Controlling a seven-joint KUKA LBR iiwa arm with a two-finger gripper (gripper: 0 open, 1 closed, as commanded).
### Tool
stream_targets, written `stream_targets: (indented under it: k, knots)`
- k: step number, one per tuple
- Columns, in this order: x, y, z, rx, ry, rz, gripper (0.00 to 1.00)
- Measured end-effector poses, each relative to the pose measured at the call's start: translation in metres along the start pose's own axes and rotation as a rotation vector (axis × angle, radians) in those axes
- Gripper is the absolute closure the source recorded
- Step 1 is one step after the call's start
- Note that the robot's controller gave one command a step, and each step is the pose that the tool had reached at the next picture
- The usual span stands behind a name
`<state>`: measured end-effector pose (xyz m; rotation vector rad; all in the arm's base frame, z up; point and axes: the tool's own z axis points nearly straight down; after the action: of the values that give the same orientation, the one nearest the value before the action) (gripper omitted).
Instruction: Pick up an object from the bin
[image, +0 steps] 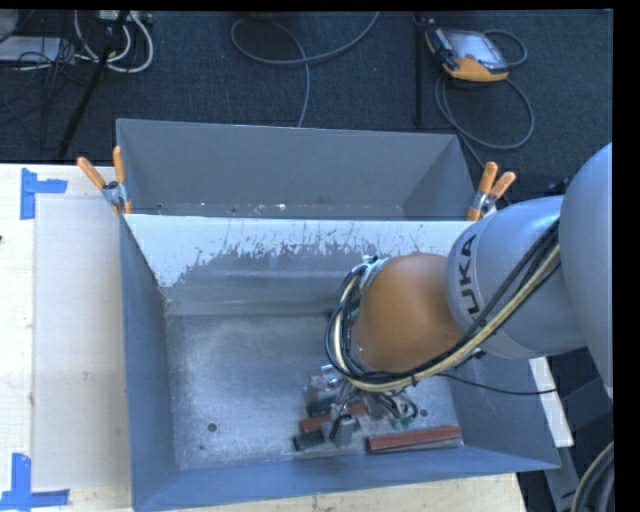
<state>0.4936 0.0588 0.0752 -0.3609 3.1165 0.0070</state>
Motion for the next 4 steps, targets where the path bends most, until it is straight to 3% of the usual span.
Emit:
stream_targets:
  k: [2, 4]
  knots:
    - [0.003, 0.000, -0.032, 0.002, 0.013, 0.001, 1.00]
    - [0.002, 0.000, -0.074, 0.003, 0.008, 0.000, 1.00]
